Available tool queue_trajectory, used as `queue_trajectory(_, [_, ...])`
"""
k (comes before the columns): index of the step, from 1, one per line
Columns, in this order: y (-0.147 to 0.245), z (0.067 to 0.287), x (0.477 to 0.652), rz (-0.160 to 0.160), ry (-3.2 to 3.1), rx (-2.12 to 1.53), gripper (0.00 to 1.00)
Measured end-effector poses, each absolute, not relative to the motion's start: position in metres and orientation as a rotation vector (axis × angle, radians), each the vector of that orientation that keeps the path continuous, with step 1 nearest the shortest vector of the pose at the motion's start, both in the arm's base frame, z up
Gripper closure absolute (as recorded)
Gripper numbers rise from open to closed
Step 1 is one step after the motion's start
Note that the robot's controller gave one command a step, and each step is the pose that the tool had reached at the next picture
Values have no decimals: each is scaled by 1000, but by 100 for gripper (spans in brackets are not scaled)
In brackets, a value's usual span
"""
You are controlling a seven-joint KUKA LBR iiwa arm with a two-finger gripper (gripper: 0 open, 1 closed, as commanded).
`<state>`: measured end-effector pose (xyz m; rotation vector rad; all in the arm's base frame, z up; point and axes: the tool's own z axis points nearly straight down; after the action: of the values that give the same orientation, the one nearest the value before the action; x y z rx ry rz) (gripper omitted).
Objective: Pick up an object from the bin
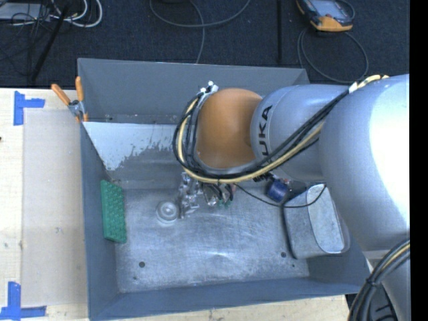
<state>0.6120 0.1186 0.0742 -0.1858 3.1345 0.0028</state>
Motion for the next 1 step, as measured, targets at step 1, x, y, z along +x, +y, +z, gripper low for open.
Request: queue_trajectory(1, [118, 73, 613, 4, 3128, -183, 0])
